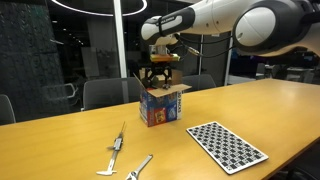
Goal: Remove the tool from the blue box
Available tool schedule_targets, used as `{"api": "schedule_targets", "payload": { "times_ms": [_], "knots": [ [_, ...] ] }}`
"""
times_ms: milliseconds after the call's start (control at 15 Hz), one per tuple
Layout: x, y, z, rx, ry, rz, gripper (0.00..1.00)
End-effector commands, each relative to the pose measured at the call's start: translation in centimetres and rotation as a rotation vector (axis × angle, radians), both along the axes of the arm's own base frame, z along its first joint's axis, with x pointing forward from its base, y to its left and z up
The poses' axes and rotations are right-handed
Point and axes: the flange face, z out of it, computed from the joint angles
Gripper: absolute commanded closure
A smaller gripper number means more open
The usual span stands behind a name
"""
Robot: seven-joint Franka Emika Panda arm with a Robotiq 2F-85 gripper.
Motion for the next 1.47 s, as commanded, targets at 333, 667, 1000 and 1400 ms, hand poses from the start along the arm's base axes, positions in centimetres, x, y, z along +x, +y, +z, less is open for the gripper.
{"api": "schedule_targets", "payload": {
  "times_ms": [333,667,1000,1400],
  "knots": [
    [0.2,-2.0,1.5,-0.054,0.016,0.029,0.00],
    [0.5,-2.6,-0.3,-0.041,0.047,0.032,0.00],
    [0.9,-3.4,-2.1,-0.045,0.061,0.029,0.26],
    [1.0,-4.2,-2.4,-0.048,0.073,0.014,0.73]
  ]
}}
